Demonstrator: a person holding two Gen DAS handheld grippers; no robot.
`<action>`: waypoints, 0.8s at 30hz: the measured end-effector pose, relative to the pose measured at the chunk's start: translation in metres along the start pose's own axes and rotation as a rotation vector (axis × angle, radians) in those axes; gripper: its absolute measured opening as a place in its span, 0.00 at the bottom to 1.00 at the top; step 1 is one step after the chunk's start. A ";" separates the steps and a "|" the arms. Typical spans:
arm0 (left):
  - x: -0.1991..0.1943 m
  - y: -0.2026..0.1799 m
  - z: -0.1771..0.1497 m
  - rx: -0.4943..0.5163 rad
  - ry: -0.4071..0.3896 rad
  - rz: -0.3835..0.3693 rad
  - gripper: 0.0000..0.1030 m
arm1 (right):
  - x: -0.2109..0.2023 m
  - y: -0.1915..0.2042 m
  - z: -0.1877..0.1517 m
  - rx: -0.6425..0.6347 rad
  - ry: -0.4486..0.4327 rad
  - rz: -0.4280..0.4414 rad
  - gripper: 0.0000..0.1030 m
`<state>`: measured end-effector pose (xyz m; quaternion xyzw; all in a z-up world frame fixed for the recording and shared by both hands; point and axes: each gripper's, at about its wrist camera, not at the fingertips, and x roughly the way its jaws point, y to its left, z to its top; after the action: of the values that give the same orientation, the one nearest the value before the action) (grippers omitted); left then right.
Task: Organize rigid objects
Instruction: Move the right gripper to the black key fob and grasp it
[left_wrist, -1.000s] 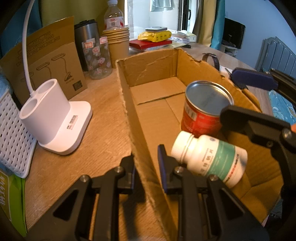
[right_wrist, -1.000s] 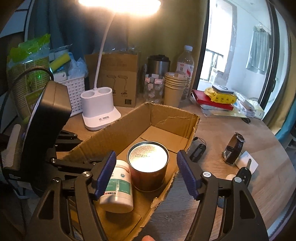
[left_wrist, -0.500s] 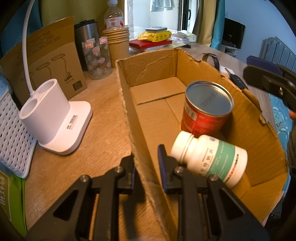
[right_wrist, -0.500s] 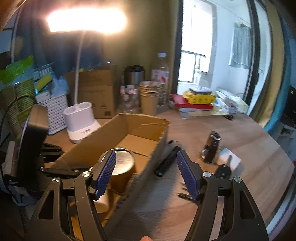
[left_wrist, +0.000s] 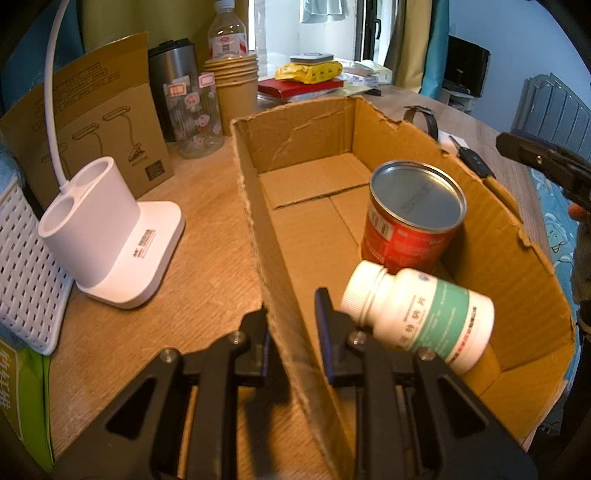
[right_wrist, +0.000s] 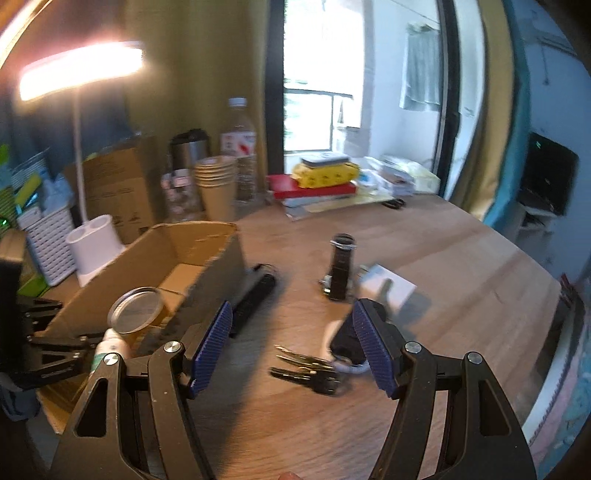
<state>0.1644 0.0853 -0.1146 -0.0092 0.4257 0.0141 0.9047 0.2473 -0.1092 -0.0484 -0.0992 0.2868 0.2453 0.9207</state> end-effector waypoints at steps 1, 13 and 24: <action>0.000 0.000 0.000 0.000 0.000 0.000 0.21 | 0.002 -0.005 -0.001 0.013 0.003 -0.012 0.69; 0.000 0.000 0.000 0.000 0.000 0.000 0.21 | 0.035 -0.035 -0.006 0.090 0.065 -0.089 0.69; 0.001 0.000 0.000 -0.001 0.001 -0.002 0.21 | 0.074 -0.050 -0.004 0.122 0.140 -0.112 0.69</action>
<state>0.1650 0.0856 -0.1151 -0.0099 0.4259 0.0135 0.9046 0.3238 -0.1243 -0.0917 -0.0758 0.3588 0.1683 0.9150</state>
